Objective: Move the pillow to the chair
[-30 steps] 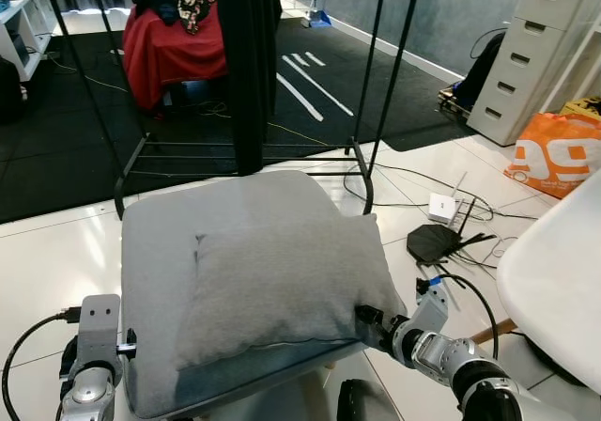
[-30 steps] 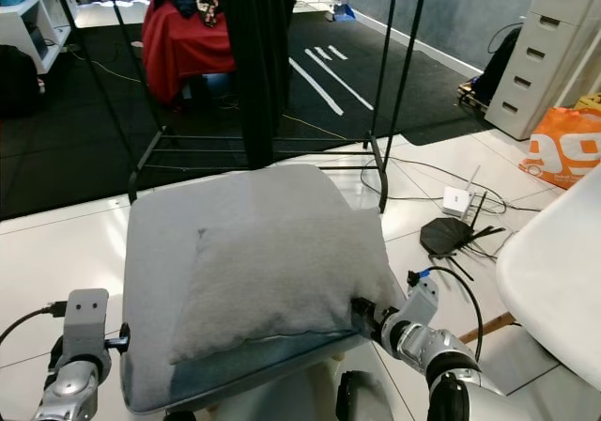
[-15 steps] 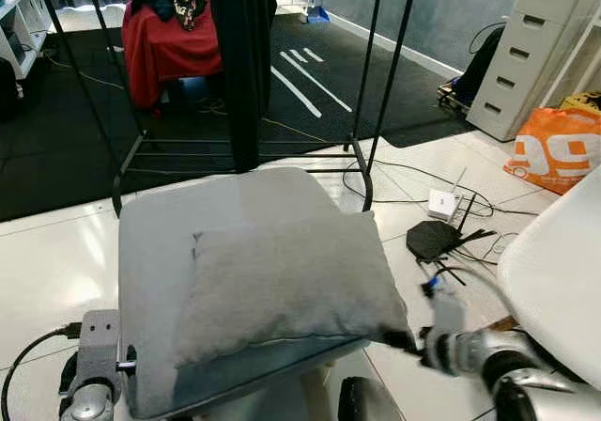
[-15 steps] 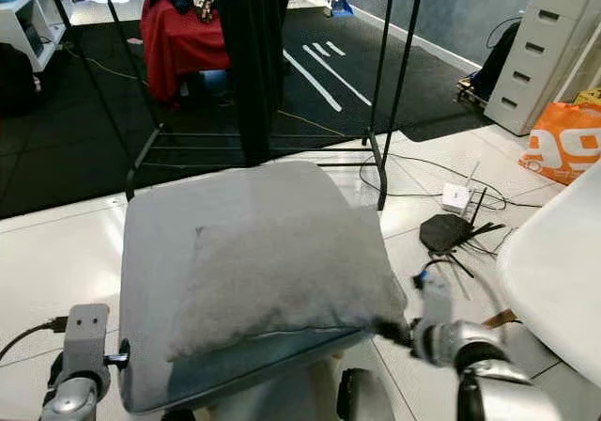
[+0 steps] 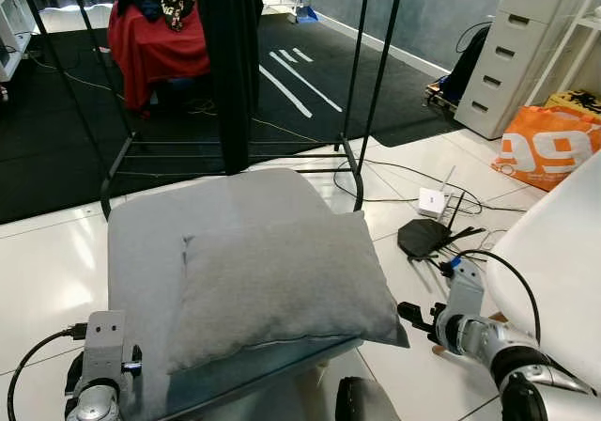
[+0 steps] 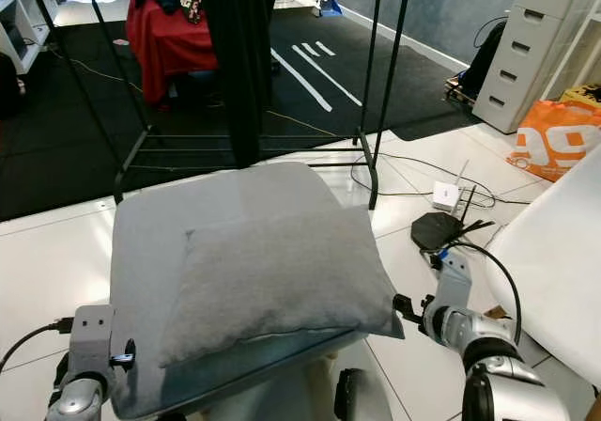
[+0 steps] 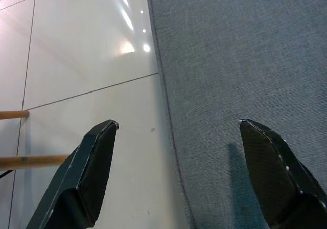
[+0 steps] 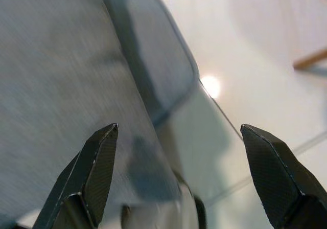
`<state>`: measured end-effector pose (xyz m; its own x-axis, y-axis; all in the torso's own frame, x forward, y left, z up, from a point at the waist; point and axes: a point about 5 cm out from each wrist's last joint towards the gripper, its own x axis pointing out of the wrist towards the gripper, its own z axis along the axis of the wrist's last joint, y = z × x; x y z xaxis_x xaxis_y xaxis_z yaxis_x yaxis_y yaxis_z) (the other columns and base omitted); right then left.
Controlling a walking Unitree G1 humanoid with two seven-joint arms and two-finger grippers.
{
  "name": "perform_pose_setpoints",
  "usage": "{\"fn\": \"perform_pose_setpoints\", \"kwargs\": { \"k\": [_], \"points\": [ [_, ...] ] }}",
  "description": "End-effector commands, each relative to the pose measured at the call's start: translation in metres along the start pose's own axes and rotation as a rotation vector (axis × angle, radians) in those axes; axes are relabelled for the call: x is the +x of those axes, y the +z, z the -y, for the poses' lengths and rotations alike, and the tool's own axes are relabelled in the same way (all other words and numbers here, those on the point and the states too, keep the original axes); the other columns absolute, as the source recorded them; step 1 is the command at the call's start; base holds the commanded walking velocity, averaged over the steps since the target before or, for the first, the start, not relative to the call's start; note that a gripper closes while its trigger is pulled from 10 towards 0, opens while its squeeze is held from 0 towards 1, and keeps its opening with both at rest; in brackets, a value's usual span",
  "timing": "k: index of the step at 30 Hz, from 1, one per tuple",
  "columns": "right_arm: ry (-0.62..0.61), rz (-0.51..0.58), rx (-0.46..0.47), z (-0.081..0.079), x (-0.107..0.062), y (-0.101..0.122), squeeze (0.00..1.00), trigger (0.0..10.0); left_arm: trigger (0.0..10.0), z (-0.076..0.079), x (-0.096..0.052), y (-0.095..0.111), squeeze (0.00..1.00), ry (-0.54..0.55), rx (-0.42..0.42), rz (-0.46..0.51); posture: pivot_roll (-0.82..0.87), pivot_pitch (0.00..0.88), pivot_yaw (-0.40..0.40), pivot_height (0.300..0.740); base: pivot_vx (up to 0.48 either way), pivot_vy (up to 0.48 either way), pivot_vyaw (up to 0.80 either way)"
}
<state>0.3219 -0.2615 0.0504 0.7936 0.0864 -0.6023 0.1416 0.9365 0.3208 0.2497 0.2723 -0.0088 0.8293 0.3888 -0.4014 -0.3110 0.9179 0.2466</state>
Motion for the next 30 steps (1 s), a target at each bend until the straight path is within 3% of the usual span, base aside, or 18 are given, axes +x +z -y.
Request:
{"fn": "perform_pose_setpoints", "kwargs": {
  "k": [1, 7, 12, 17, 20, 22, 24, 30],
  "points": [
    [0.006, 0.030, 0.011, 0.003, -0.002, 0.003, 0.00, 10.0, 10.0, -0.001, -0.002, -0.006, 0.00, -0.003, 0.006, -0.015, -0.12, 0.095, -0.058, 0.323, 0.000, 0.000, 0.00],
    [0.047, 0.078, 0.027, 0.003, -0.003, 0.010, 0.00, 10.0, 10.0, -0.001, -0.002, -0.005, 0.00, -0.003, 0.011, -0.013, -0.11, 0.097, -0.056, 0.303, 0.000, 0.000, 0.00],
    [0.085, 0.135, 0.110, 0.012, -0.007, 0.005, 0.00, 10.0, 10.0, -0.008, -0.001, -0.001, 0.00, -0.004, 0.034, 0.012, -0.08, 0.129, -0.020, 0.300, 0.000, 0.000, 0.00],
    [0.198, 0.202, 0.267, 0.004, -0.006, 0.004, 0.00, 10.0, 10.0, -0.022, 0.001, 0.003, 0.00, 0.001, 0.081, 0.035, -0.05, 0.149, 0.012, 0.300, 0.000, 0.000, 0.00],
    [0.209, 0.218, 0.307, 0.003, -0.006, 0.004, 0.00, 10.0, 10.0, -0.026, 0.001, 0.004, 0.00, 0.006, 0.087, 0.043, -0.03, 0.156, 0.025, 0.300, 0.000, 0.000, 0.00],
    [0.192, 0.219, 0.356, 0.002, -0.004, -0.003, 0.00, 10.0, 10.0, -0.038, 0.001, 0.009, 0.00, 0.024, 0.098, 0.073, 0.00, 0.173, 0.052, 0.300, 0.000, 0.000, 0.00],
    [0.192, 0.219, 0.356, 0.002, -0.004, -0.003, 0.00, 10.0, 10.0, -0.038, 0.001, 0.009, 0.00, 0.024, 0.098, 0.073, 0.00, 0.173, 0.052, 0.300, 0.000, 0.000, 0.00],
    [0.244, 0.185, 0.387, -0.015, 0.004, -0.019, 0.00, 10.0, 10.0, -0.063, -0.001, 0.025, 0.00, 0.052, 0.129, 0.159, 0.07, 0.209, 0.101, 0.300, 0.000, 0.000, 0.00]
  ]
}}
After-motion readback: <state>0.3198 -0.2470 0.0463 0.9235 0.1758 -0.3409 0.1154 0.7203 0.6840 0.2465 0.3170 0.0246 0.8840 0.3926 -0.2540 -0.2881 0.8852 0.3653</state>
